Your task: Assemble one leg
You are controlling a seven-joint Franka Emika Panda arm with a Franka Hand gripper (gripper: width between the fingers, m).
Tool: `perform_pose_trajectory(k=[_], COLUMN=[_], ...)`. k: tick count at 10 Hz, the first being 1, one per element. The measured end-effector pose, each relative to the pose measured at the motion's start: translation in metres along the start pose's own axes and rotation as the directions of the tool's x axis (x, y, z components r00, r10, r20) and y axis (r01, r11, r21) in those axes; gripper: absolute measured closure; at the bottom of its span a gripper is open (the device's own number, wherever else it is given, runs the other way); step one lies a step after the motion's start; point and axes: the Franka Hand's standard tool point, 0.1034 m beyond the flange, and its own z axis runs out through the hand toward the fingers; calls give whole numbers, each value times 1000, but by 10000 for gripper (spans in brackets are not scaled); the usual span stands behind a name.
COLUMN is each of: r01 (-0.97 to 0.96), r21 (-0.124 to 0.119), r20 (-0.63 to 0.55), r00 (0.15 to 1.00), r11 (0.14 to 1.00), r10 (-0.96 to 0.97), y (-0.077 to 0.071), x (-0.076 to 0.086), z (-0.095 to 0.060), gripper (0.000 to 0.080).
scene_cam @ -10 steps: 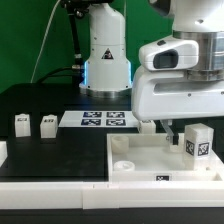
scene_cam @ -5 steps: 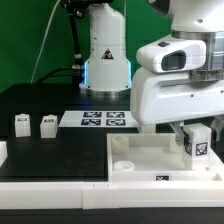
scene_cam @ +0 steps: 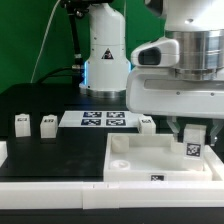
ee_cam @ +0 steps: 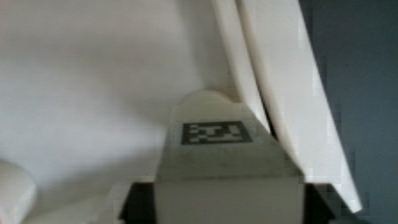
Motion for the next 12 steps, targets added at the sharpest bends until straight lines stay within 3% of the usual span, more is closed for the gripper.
perform_pose_trajectory(k=[4, 5, 6, 7, 8, 9, 12], r01=[-292, -288, -288, -289, -290, -290, -294], r21=[-66, -68, -68, -67, -67, -67, -65], r20=[-47, -48, -47, -46, -46, -45, -43], r00=[956, 957, 957, 957, 957, 957, 955], r11=[954, 955, 955, 955, 955, 955, 954], r10=[289, 285, 286, 286, 287, 288, 292], y=[18, 19, 19, 19, 19, 19, 18], x=[7, 8, 7, 7, 7, 7, 7], z=[-3, -3, -2, -2, -2, -2, -2], gripper=[499, 499, 420, 242, 242, 166, 151])
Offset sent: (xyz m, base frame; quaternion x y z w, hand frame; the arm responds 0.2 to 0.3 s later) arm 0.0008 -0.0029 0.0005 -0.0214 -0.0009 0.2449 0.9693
